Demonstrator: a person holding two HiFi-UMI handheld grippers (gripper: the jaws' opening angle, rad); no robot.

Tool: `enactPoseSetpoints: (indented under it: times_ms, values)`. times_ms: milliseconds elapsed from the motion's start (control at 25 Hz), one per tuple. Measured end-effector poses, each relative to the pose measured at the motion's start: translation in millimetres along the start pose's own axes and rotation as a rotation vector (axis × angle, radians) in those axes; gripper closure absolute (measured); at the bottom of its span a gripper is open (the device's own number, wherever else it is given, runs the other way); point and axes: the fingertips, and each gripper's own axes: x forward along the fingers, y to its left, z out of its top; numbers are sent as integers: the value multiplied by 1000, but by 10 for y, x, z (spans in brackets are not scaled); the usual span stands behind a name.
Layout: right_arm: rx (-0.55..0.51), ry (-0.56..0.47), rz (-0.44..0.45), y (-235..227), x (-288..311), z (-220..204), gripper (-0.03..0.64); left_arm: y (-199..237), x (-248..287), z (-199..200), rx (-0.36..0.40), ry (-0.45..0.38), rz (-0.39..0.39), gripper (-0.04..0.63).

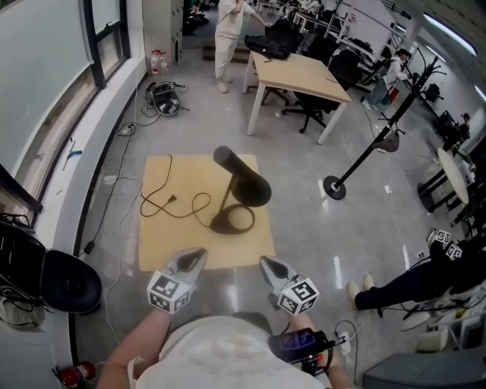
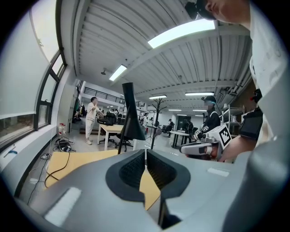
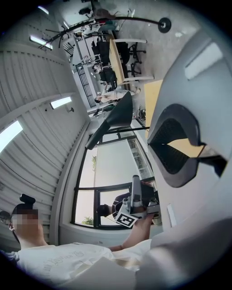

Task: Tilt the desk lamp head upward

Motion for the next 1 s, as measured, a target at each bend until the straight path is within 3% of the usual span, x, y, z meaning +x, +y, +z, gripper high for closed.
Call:
enactPoseSetpoints:
  times_ms: [480,1000]
  values:
    - [-37,57,-42,-597,186,101,603,232,239,521,1,-52,31,581]
    - [53,-38,-4,-1440,495,531,603,338,668,1302,54,-90,136,567]
